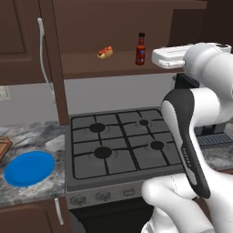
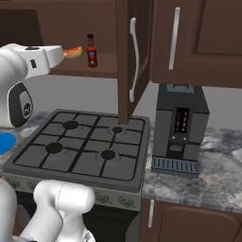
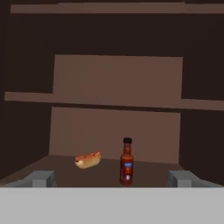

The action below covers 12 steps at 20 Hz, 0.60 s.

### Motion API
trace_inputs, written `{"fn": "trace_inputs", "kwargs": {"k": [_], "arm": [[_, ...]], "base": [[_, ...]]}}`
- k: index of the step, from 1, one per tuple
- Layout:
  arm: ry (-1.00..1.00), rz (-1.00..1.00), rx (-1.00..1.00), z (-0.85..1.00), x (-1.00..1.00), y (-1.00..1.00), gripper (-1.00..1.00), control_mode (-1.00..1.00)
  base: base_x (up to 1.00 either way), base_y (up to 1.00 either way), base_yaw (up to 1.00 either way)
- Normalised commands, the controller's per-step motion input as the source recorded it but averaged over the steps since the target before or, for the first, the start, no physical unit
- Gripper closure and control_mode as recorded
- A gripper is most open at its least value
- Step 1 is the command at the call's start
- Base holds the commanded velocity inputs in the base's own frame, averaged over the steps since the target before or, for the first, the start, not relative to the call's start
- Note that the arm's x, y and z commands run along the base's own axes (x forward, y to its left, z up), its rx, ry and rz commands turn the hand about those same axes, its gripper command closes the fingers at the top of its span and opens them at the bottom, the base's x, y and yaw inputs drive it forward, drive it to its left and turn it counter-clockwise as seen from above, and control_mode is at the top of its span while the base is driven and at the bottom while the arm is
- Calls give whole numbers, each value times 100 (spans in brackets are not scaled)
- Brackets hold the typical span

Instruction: Pick the steak from the plate and place it on the cutting board. Then pick the condiment bottle from the cabinet and place it next to the cutting board.

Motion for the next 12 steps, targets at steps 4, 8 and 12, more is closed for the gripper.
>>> {"fn": "trace_inputs", "kwargs": {"k": [4, 8, 12], "arm": [[0, 0, 0, -26, 24, -6, -100, -100], [0, 0, 0, -26, 31, -6, -100, -100], [0, 0, 0, -20, 37, -6, -100, -100]], "base": [[0, 0, 0], [0, 0, 0], [0, 0, 0]]}}
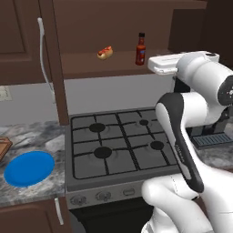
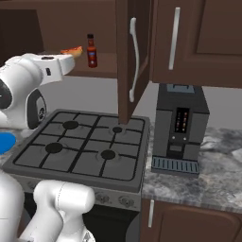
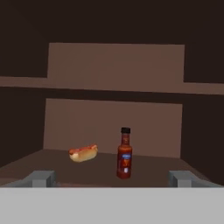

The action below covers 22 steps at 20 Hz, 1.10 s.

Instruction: Pick the steak from the plate and place it on the cutting board. Then pick the condiment bottle from the cabinet and place it next to the cutting board.

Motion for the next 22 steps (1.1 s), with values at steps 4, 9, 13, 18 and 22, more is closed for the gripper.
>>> {"fn": "trace_inputs", "kwargs": {"k": [4, 9, 13, 18, 22], "arm": [[0, 0, 0, -12, 39, -7, -100, -100], [0, 0, 0, -1, 38, -3, -100, -100], [0, 0, 0, 0, 36, -2, -100, -100], [2, -1, 0, 0, 31, -1, -100, -100], [2, -2, 0, 0, 30, 0, -100, -100]], "base": [[0, 0, 0], [0, 0, 0], [0, 0, 0], [0, 0, 0], [0, 0, 0]]}}
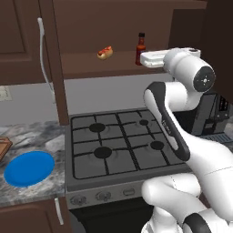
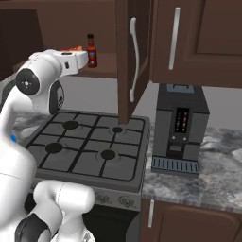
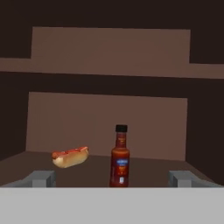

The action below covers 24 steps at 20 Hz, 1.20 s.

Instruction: Pick the steak from the plate and place it on the cutting board. Then pick the condiment bottle from the cabinet and place it next to the cutting board.

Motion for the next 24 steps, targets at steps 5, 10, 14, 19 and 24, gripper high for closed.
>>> {"fn": "trace_inputs", "kwargs": {"k": [5, 10, 14, 19, 24], "arm": [[2, -2, 0, 0, 31, 0, -100, -100], [2, -2, 0, 0, 29, 0, -100, -100], [1, -1, 0, 0, 25, 0, -100, -100], [1, -1, 0, 0, 25, 0, -100, -100], [1, -1, 0, 0, 27, 0, -100, -100]], "base": [[0, 0, 0], [0, 0, 0], [0, 0, 0], [0, 0, 0], [0, 0, 0]]}}
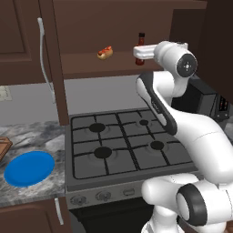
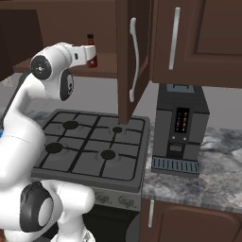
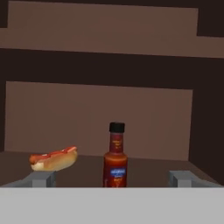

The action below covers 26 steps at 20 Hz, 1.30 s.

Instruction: Pick the steak from the plate and place it on the cutting board. Then pick the condiment bottle from the cabinet and place it next to the cutting board.

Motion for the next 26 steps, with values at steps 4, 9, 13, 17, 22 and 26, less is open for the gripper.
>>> {"fn": "trace_inputs", "kwargs": {"k": [4, 9, 13, 17, 22, 26], "arm": [[1, -1, 0, 0, 27, 0, -100, -100], [1, -1, 0, 0, 26, 0, -100, -100], [2, -1, 0, 0, 27, -1, -100, -100], [2, -1, 0, 0, 25, -1, -100, -100], [2, 0, 0, 0, 18, 0, -100, -100], [2, 0, 0, 0, 18, 0, -100, -100]], "base": [[0, 0, 0], [0, 0, 0], [0, 0, 0], [0, 0, 0], [0, 0, 0], [0, 0, 0]]}}
